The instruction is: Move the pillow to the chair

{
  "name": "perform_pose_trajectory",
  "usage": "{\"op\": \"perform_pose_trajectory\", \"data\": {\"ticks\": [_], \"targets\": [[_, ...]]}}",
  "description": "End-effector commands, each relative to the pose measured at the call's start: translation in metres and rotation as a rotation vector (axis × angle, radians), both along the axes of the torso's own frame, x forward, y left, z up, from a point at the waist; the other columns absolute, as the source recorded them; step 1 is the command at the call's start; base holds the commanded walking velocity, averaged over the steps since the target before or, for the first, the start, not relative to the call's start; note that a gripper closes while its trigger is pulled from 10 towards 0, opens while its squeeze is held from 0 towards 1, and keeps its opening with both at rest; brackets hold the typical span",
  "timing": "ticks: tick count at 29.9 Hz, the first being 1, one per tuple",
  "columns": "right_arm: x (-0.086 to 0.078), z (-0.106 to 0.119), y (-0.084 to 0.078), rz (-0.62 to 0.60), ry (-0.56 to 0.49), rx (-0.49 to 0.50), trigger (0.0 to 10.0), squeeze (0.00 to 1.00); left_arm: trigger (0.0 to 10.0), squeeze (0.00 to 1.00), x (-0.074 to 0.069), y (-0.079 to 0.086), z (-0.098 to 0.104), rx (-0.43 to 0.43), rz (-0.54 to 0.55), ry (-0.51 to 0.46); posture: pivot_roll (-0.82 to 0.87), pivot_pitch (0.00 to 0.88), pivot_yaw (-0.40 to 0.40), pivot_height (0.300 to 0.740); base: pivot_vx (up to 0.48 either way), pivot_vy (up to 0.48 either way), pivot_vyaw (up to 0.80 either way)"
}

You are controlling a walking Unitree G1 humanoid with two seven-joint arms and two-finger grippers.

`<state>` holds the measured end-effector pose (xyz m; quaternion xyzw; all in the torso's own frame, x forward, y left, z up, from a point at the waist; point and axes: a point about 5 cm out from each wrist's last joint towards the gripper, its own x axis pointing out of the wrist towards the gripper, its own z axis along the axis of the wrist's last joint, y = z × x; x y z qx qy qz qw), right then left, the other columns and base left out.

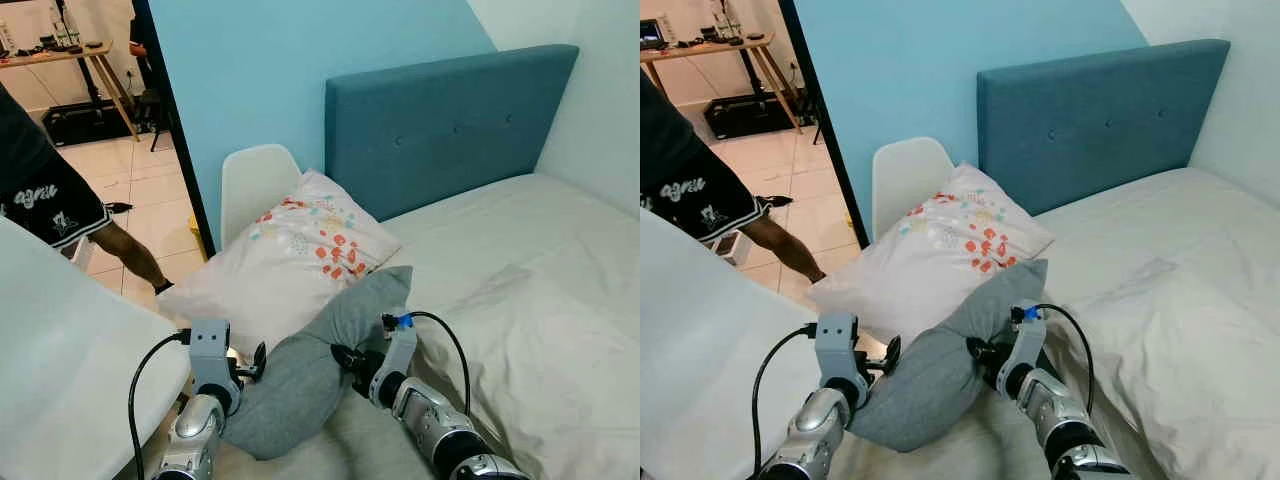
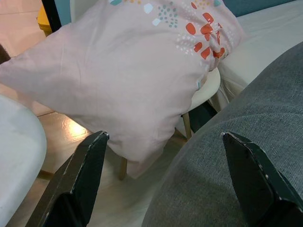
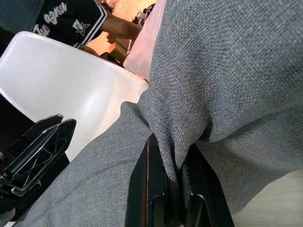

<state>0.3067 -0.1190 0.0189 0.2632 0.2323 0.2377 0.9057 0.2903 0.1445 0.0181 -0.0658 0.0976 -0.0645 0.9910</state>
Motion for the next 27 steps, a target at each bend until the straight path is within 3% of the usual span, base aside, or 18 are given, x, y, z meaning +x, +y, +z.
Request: {"op": "perform_pose_trajectory", "data": {"ticks": [1,18,27], "targets": [[0.0093,0.0122,0.0047,0.005,-0.062,0.021,10.0,0.0,10.0,0.0,-0.0048,0.0052,-0.0067,0.016,0.011,0.033,-0.1,0.016,0.003,0.676,0.0,0.0,0.0],[0.0098,0.0142,0.0044,0.01,-0.081,0.03,10.0,0.0,10.0,0.0,-0.0054,0.0023,-0.0068,0.019,-0.003,0.03,-0.1,0.016,0.001,0.676,0.0,0.0,0.0],[0.0095,0.0137,0.0045,0.011,-0.079,0.022,10.0,0.0,10.0,0.0,-0.0058,0.0035,-0.0067,0.01,0.002,0.028,-0.1,0.019,-0.001,0.676,0.0,-0.142,0.69]]}}
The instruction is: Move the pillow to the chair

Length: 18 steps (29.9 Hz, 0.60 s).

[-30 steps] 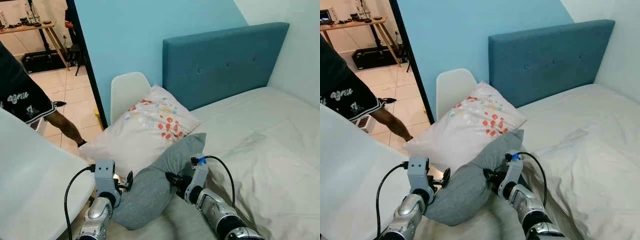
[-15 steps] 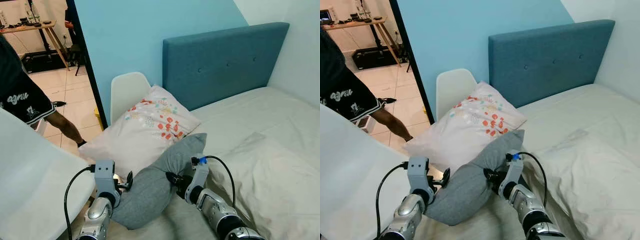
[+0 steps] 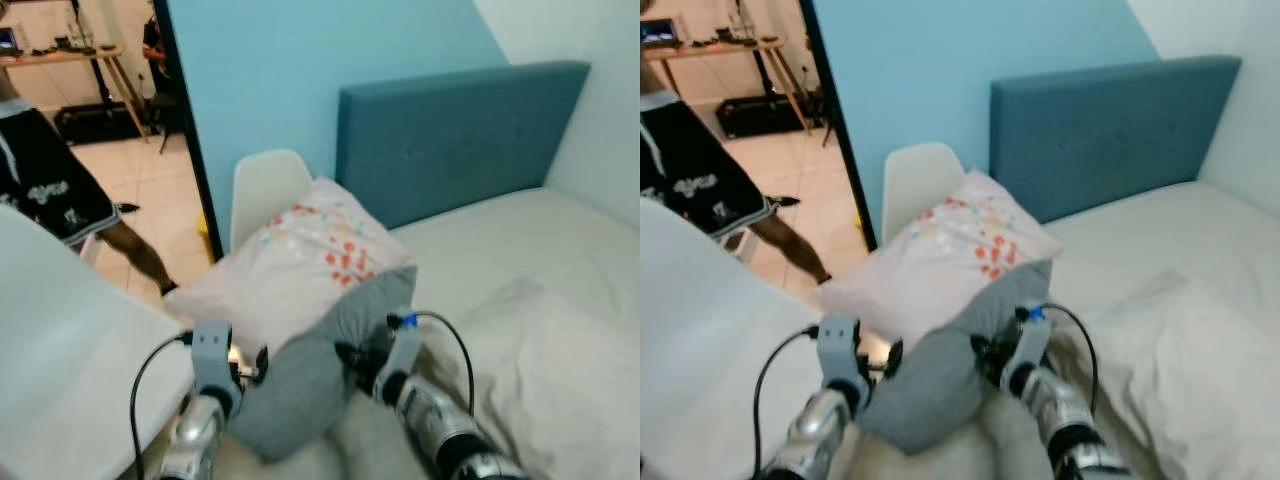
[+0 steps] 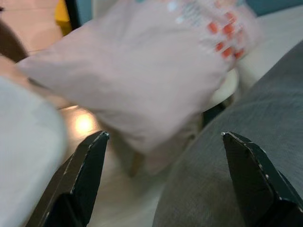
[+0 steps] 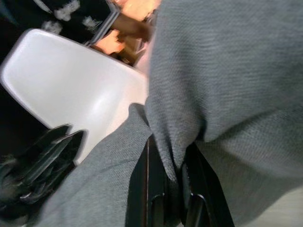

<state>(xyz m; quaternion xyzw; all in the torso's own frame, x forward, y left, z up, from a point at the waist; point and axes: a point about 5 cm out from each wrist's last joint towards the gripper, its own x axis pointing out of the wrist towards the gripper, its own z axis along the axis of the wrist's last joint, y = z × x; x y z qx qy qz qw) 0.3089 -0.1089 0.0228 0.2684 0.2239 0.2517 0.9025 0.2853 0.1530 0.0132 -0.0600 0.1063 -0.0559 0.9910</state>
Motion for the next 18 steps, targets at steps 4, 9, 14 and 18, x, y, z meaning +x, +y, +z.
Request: {"op": "perform_pose_trajectory", "data": {"ticks": [4,9,14,18], "targets": [[0.0071,0.0092,-0.0055,-0.011,-0.053,0.0,10.0,0.0,10.0,0.0,-0.0008,-0.0035,-0.0021,-0.016,0.0,0.014,-0.1,0.019,-0.001,0.676,0.0,-0.464,0.0],[0.0072,0.0092,-0.0056,-0.01,-0.053,0.0,10.0,0.0,10.0,0.0,-0.0003,-0.0035,-0.0018,-0.018,0.001,0.014,-0.1,0.018,-0.001,0.676,0.0,-0.466,0.0],[0.0073,0.0095,-0.0056,-0.009,-0.056,0.0,10.0,0.0,10.0,0.0,-0.0002,-0.0036,-0.0016,-0.018,0.0,0.014,-0.1,0.021,-0.001,0.676,0.0,-0.465,0.0],[0.0074,0.0112,-0.0053,0.007,-0.081,-0.005,10.0,0.0,10.0,0.0,0.0001,-0.0037,-0.0015,-0.009,0.005,0.014,-0.1,0.022,-0.001,0.676,0.0,-0.352,0.2]]}}
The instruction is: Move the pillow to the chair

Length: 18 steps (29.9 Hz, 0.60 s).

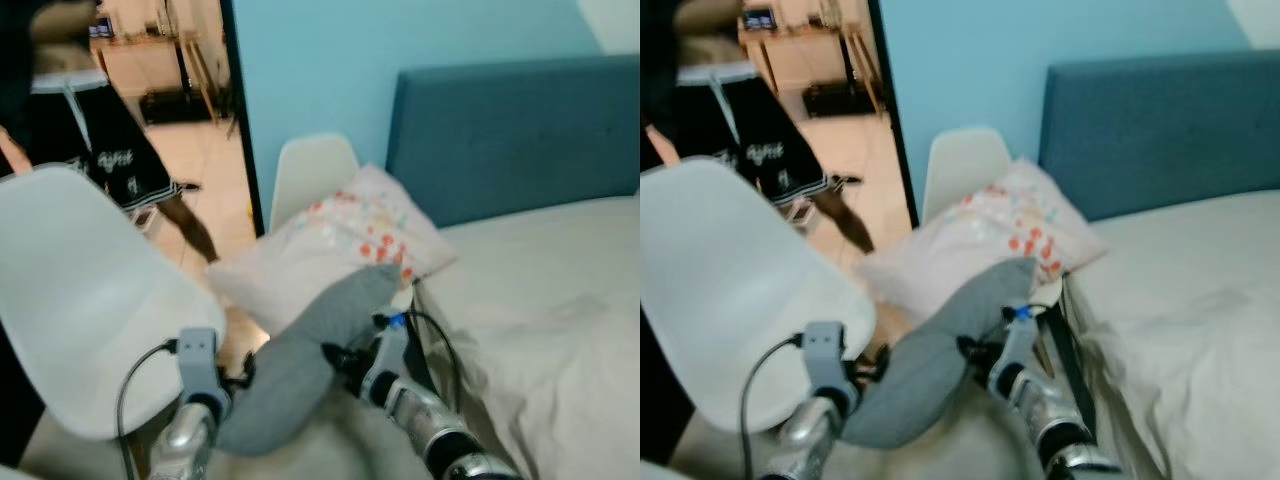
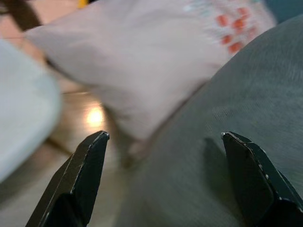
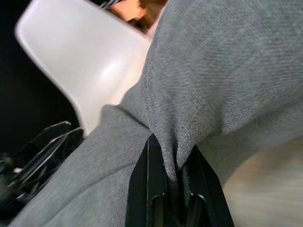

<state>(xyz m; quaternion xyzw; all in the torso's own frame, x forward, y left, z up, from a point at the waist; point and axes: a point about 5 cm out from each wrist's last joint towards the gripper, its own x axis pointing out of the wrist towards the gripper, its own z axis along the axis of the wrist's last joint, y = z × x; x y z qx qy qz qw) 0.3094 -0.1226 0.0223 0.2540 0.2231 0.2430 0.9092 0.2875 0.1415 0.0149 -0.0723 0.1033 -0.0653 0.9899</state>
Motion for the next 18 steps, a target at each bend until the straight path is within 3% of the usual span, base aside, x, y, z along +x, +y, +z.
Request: {"op": "perform_pose_trajectory", "data": {"ticks": [1,14,18], "targets": [[0.007,0.0117,0.0085,0.021,-0.074,0.028,10.0,0.0,10.0,0.0,-0.0021,0.0078,-0.0032,0.017,0.021,0.02,-0.1,0.022,-0.001,0.676,0.0,0.0,0.8],[0.0059,0.0133,0.0136,0.069,-0.103,0.023,10.0,0.0,10.0,0.0,-0.0016,0.0137,-0.007,0.045,0.077,0.059,-0.1,0.008,-0.008,0.676,0.0,0.0,0.8],[0.0051,0.0121,0.0149,0.087,-0.097,0.004,10.0,0.0,10.0,0.0,-0.0019,0.0138,-0.0075,0.047,0.076,0.062,-0.1,0.006,-0.007,0.676,0.0,0.0,0.0]]}}
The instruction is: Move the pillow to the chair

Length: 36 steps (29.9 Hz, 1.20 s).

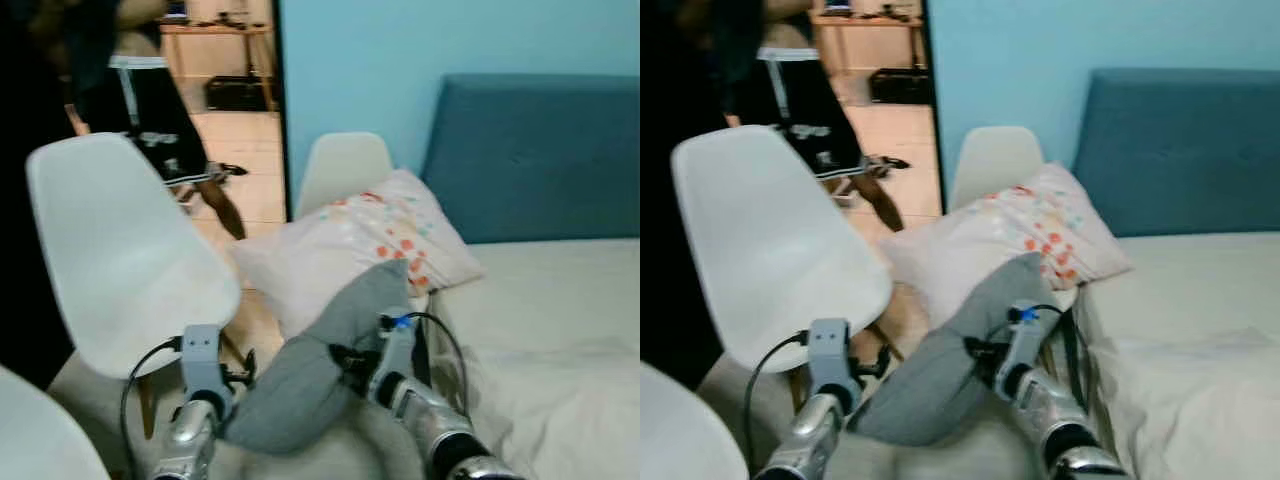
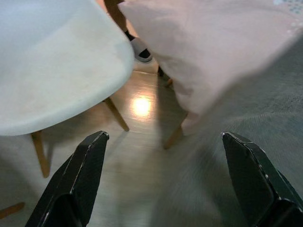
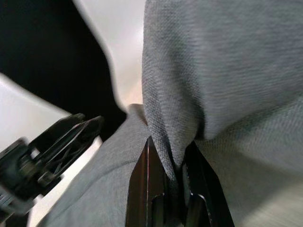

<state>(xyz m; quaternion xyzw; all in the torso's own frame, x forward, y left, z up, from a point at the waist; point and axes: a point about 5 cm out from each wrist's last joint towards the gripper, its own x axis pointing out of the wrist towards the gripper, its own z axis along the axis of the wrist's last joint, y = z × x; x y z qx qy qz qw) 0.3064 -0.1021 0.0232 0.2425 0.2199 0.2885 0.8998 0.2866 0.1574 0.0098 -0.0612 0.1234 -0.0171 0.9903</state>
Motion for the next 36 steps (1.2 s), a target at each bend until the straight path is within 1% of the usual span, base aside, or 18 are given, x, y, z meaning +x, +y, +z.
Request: {"op": "perform_pose_trajectory", "data": {"ticks": [1,8,13,16,18,19,20,22,23,24,25,26,28,31,32,34,35,36], "targets": [[0.008,0.011,-0.006,-0.004,-0.066,0.001,10.0,0.0,10.0,0.0,-0.001,-0.002,-0.002,0.011,-0.015,0.017,-0.1,0.006,-0.007,0.676,0.0,0.0,0.0],[0.008,0.013,-0.006,-0.001,-0.086,0.034,10.0,0.0,10.0,0.0,-0.002,-0.003,-0.005,0.016,-0.02,0.028,-0.11,0.0,-0.005,0.691,0.0,0.0,0.0],[0.008,0.014,-0.007,0.0,-0.095,0.023,10.0,0.0,10.0,0.0,-0.011,0.0,-0.016,0.039,-0.011,0.086,-0.11,0.0,-0.007,0.721,0.0,0.0,0.0],[0.008,0.014,-0.007,-0.003,-0.095,0.02,10.0,0.0,10.0,0.0,-0.012,0.001,-0.017,0.043,-0.007,0.095,-0.11,0.0,-0.007,0.726,0.0,0.0,0.0],[0.011,0.011,-0.017,-0.079,-0.062,-0.025,10.0,0.0,10.0,0.0,-0.017,0.004,-0.023,0.054,-0.004,0.128,-0.1,0.0,-0.007,0.726,0.0,0.0,0.0],[0.011,0.011,-0.017,-0.079,-0.062,-0.025,10.0,0.0,10.0,0.0,-0.017,0.004,-0.023,0.054,-0.004,0.128,-0.1,0.0,-0.007,0.726,0.0,0.0,0.0],[0.014,0.009,-0.038,-0.174,-0.054,-0.094,10.0,0.0,10.0,0.0,-0.029,0.01,-0.035,0.073,0.006,0.193,-0.09,0.0,0.0,0.726,0.0,0.0,0.0],[0.014,0.009,-0.043,-0.191,-0.056,-0.108,10.0,0.0,10.0,0.0,-0.032,0.012,-0.037,0.077,0.008,0.207,-0.09,0.0,0.0,0.726,0.0,0.0,0.0],[0.011,0.005,-0.057,-0.241,-0.038,-0.141,10.0,0.0,10.0,0.0,-0.039,0.016,-0.044,0.09,0.014,0.248,-0.09,0.0,0.002,0.726,0.0,0.0,0.47],[0.011,0.005,-0.057,-0.241,-0.038,-0.141,10.0,0.0,10.0,0.0,-0.039,0.016,-0.044,0.09,0.014,0.248,-0.09,0.0,0.002,0.726,0.0,0.0,0.47],[0.008,0.001,-0.069,-0.279,-0.018,-0.172,10.0,0.0,10.0,0.0,-0.045,0.019,-0.049,0.098,0.02,0.28,-0.09,0.0,0.002,0.726,0.0,0.0,0.59],[0.008,0.001,-0.069,-0.279,-0.018,-0.172,10.0,0.0,10.0,0.0,-0.045,0.019,-0.049,0.098,0.02,0.28,-0.09,0.0,0.002,0.726,0.0,0.0,0.59],[-0.008,-0.015,-0.097,-0.374,0.065,-0.243,10.0,0.0,10.0,0.0,-0.061,0.03,-0.061,0.117,0.05,0.371,-0.09,0.0,0.003,0.726,0.0,0.0,0.74],[-0.015,-0.021,-0.104,-0.401,0.096,-0.26,10.0,0.0,10.0,0.0,-0.066,0.033,-0.065,0.121,0.063,0.399,-0.09,0.0,0.004,0.726,0.0,0.0,0.74],[-0.027,-0.031,-0.114,-0.436,0.151,-0.29,10.0,0.0,10.0,0.0,-0.074,0.038,-0.071,0.128,0.081,0.447,-0.09,0.0,0.006,0.726,0.0,0.0,0.74],[-0.027,-0.031,-0.114,-0.436,0.151,-0.29,10.0,0.0,10.0,0.0,-0.074,0.038,-0.071,0.128,0.081,0.447,-0.09,0.0,0.006,0.726,0.0,0.0,0.74],[-0.042,-0.043,-0.124,-0.475,0.217,-0.315,10.0,0.0,10.0,0.0,-0.083,0.042,-0.076,0.124,0.102,0.495,-0.09,0.0,0.007,0.726,0.0,0.0,0.74],[-0.042,-0.043,-0.124,-0.475,0.217,-0.315,10.0,0.0,10.0,0.0,-0.083,0.042,-0.076,0.124,0.102,0.495,-0.09,0.0,0.007,0.726,0.0,0.0,0.74]]}}
